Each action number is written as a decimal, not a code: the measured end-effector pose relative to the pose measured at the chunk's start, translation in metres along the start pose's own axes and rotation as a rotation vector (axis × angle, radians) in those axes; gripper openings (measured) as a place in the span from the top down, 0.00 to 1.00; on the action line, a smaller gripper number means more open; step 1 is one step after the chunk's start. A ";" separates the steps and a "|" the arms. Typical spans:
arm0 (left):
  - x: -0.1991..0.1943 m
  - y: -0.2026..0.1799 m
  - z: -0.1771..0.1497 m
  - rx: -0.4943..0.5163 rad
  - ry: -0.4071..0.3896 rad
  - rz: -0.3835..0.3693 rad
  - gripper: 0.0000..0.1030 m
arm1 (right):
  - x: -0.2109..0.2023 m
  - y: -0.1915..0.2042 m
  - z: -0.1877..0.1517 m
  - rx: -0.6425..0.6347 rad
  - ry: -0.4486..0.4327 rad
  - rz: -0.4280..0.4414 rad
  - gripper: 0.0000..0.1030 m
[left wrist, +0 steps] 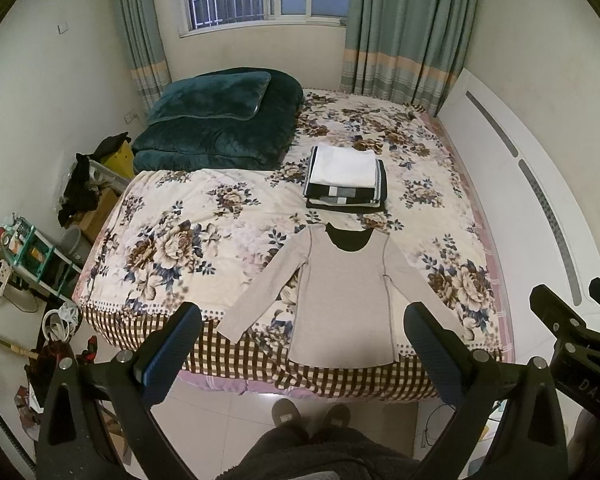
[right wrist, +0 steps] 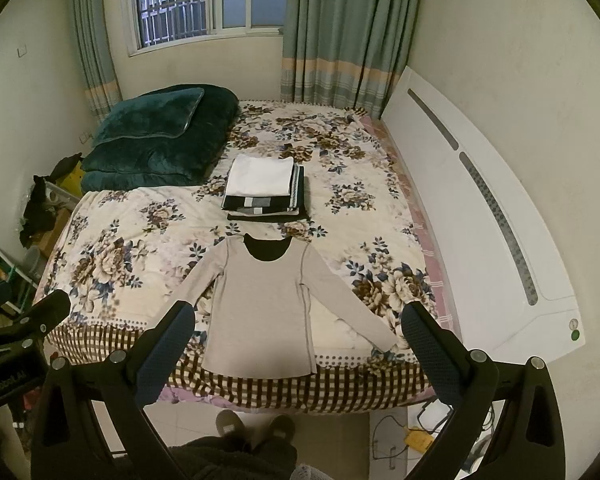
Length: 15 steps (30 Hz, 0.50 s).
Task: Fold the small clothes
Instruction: 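Lower both tools to the shirt and grasp its sleeves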
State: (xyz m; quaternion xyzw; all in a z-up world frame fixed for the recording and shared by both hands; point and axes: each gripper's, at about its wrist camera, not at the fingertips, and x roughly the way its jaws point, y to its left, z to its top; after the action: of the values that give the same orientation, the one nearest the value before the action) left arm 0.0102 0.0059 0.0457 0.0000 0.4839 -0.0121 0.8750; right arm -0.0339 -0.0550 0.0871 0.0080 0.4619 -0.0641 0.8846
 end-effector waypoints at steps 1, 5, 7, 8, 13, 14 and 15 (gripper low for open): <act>0.001 0.001 -0.003 -0.001 -0.002 0.001 0.00 | 0.001 0.000 -0.001 -0.001 -0.002 -0.002 0.00; 0.003 0.005 0.000 -0.003 -0.004 0.000 0.00 | -0.001 0.001 -0.001 0.002 -0.002 0.000 0.00; 0.008 0.009 0.006 -0.004 -0.013 0.002 0.00 | -0.003 0.002 0.001 0.009 0.004 0.002 0.00; 0.015 0.014 0.008 -0.006 -0.023 0.009 0.00 | -0.003 0.003 0.004 0.015 0.006 0.001 0.00; 0.071 0.021 0.019 0.009 -0.073 0.054 0.00 | 0.034 -0.014 0.013 0.130 0.058 -0.025 0.00; 0.086 0.019 0.020 0.021 -0.082 0.067 0.00 | 0.049 -0.022 0.011 0.163 0.082 -0.040 0.00; 0.105 0.017 0.021 0.036 -0.092 0.083 0.00 | 0.066 -0.031 0.008 0.200 0.097 -0.050 0.00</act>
State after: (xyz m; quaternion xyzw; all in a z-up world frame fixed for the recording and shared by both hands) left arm 0.0844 0.0204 -0.0323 0.0353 0.4424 0.0153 0.8960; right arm 0.0060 -0.0934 0.0388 0.0878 0.4953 -0.1313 0.8542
